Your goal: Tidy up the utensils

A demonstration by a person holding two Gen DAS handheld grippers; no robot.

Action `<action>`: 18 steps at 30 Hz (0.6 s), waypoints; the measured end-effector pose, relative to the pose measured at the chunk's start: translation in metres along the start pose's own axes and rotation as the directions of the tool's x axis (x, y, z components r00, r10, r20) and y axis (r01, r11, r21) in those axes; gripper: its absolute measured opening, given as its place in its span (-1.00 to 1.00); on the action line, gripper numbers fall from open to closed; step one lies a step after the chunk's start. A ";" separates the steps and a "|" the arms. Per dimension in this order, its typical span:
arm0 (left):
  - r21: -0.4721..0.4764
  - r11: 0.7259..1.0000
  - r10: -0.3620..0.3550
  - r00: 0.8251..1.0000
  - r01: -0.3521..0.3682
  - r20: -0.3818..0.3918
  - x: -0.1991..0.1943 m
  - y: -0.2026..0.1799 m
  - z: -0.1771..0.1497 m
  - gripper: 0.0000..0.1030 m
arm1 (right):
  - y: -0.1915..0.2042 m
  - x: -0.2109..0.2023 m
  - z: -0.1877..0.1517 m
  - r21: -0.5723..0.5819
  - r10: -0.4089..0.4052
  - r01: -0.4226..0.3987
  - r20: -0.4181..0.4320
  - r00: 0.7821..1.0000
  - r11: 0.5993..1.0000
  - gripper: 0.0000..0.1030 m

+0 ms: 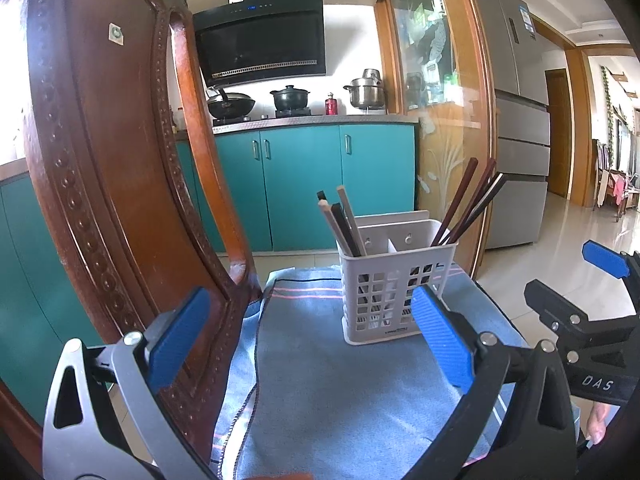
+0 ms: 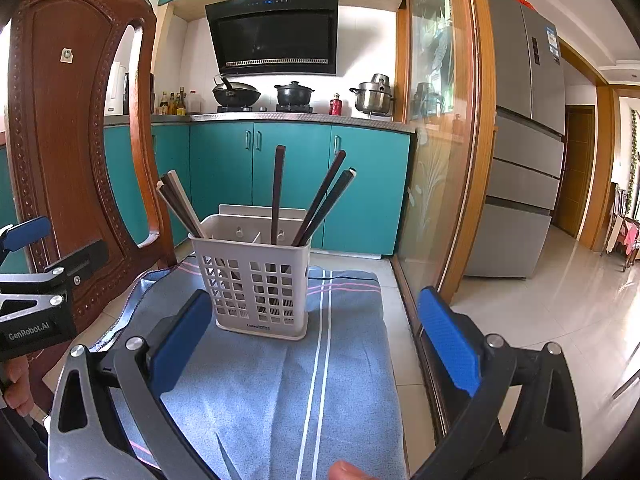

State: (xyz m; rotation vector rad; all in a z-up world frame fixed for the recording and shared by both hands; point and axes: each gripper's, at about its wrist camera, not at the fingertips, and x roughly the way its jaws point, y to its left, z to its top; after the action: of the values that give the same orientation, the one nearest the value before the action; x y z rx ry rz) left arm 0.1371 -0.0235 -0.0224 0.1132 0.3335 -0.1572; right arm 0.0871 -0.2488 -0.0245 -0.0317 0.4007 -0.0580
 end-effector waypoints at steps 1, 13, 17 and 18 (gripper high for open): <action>0.002 1.000 0.000 1.000 0.000 0.000 0.000 0.000 0.000 0.94 | 0.000 0.000 0.000 0.000 0.000 0.000 0.000 1.000 1.000 0.94; 0.026 0.999 0.043 0.999 -0.044 0.026 0.000 -0.002 -0.001 0.94 | -0.001 0.001 -0.001 -0.002 0.001 -0.001 -0.001 1.000 1.000 0.94; 0.031 0.999 0.034 0.999 -0.034 0.015 0.003 -0.002 -0.002 0.94 | -0.001 0.001 -0.001 -0.003 0.001 -0.001 -0.001 1.000 1.000 0.94; 0.027 0.999 0.028 1.000 -0.029 0.011 0.003 -0.001 -0.002 0.94 | -0.001 0.001 -0.001 -0.003 0.001 -0.001 -0.001 1.000 1.000 0.94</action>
State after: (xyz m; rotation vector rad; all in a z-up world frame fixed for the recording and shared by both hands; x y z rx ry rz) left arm 0.1392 -0.0246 -0.0256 0.1441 0.3190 -0.1341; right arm 0.0880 -0.2499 -0.0260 -0.0349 0.4016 -0.0567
